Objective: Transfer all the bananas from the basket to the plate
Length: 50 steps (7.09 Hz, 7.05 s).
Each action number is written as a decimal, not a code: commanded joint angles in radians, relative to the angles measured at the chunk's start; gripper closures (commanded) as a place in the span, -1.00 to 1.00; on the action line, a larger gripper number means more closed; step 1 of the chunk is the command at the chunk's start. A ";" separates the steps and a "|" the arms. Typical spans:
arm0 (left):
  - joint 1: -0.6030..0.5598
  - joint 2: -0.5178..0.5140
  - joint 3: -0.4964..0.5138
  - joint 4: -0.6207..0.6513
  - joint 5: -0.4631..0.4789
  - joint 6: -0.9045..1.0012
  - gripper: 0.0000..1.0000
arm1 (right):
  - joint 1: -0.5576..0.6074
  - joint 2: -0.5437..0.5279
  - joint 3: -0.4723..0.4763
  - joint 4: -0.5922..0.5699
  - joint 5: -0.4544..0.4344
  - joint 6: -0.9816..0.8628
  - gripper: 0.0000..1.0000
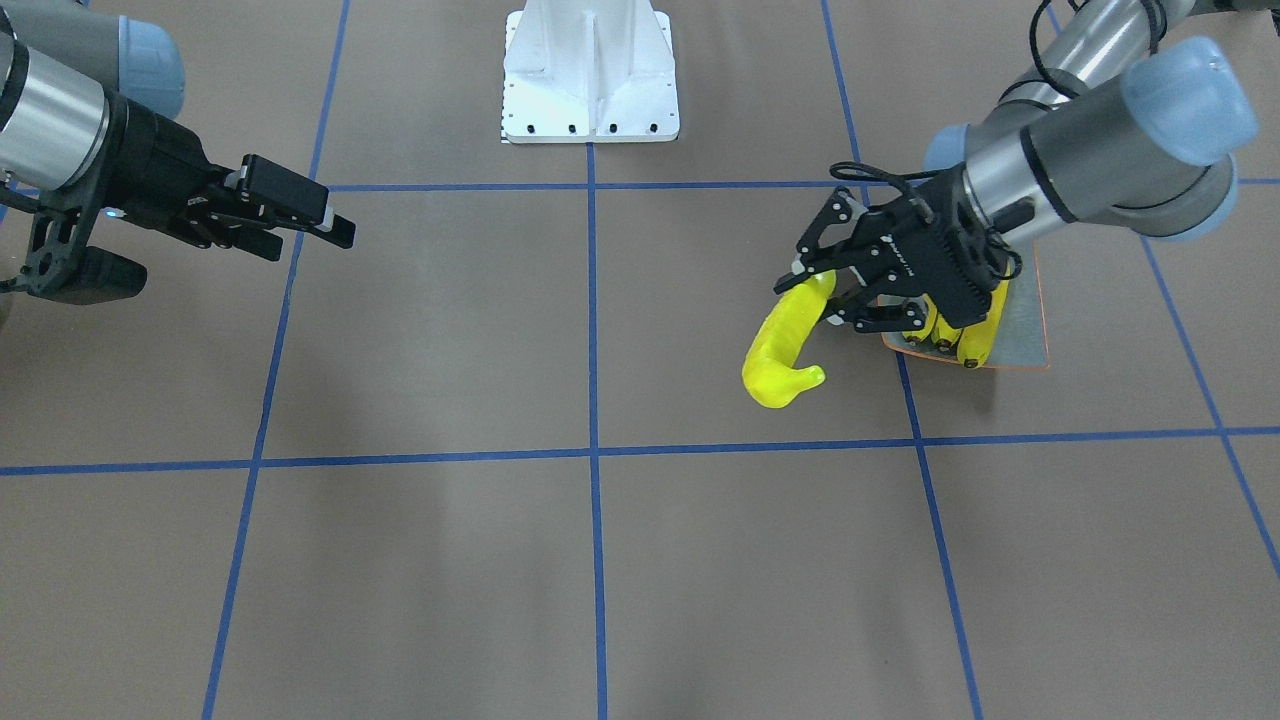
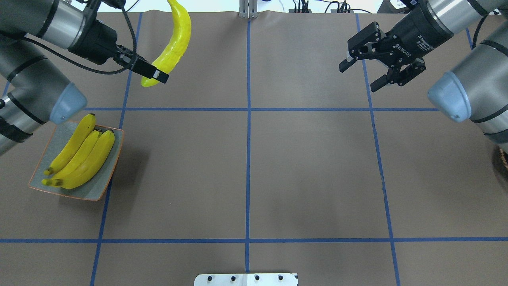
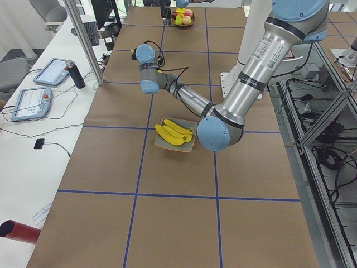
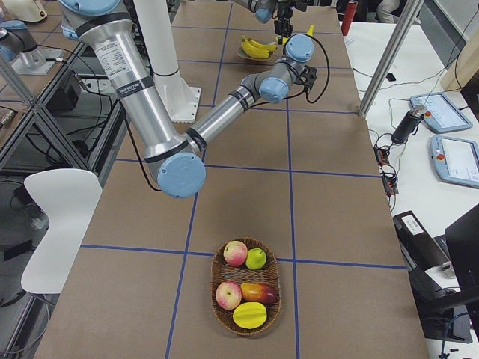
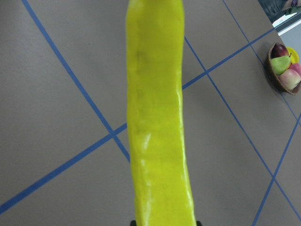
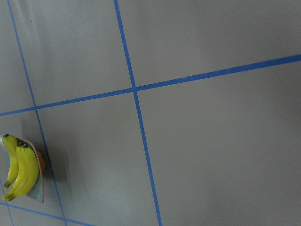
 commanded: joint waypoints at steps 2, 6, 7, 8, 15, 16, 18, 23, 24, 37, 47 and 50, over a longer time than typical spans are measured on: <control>-0.092 0.149 -0.019 0.077 0.037 0.513 1.00 | 0.002 -0.002 -0.016 0.000 -0.005 0.001 -1.00; -0.102 0.287 -0.105 0.201 0.125 0.907 1.00 | 0.019 -0.018 -0.019 0.002 -0.019 0.005 -1.00; -0.096 0.333 -0.232 0.375 0.218 1.045 1.00 | 0.022 -0.028 -0.017 0.003 -0.022 0.005 -1.00; -0.074 0.385 -0.369 0.566 0.333 1.188 1.00 | 0.022 -0.041 -0.008 0.005 -0.022 0.008 -1.00; -0.016 0.517 -0.421 0.636 0.590 1.384 1.00 | 0.068 -0.135 -0.006 -0.017 -0.203 -0.213 -1.00; -0.002 0.520 -0.421 0.636 0.599 1.384 1.00 | 0.106 -0.199 -0.014 -0.050 -0.208 -0.368 -1.00; 0.038 0.527 -0.421 0.636 0.622 1.384 1.00 | 0.161 -0.227 -0.087 -0.074 -0.214 -0.567 -1.00; 0.117 0.597 -0.422 0.619 0.636 1.381 1.00 | 0.191 -0.275 -0.092 -0.074 -0.200 -0.600 -1.00; 0.144 0.597 -0.422 0.619 0.659 1.353 1.00 | 0.191 -0.279 -0.094 -0.074 -0.200 -0.600 -1.00; 0.216 0.603 -0.413 0.616 0.647 1.212 -0.99 | 0.191 -0.287 -0.080 -0.069 -0.199 -0.600 -1.00; 0.100 0.475 -0.614 1.038 0.517 1.335 -0.99 | 0.200 -0.302 -0.071 -0.064 -0.209 -0.626 -1.00; -0.116 0.214 -0.582 1.426 0.405 1.094 -1.00 | 0.215 -0.367 -0.131 -0.072 -0.264 -0.851 -1.00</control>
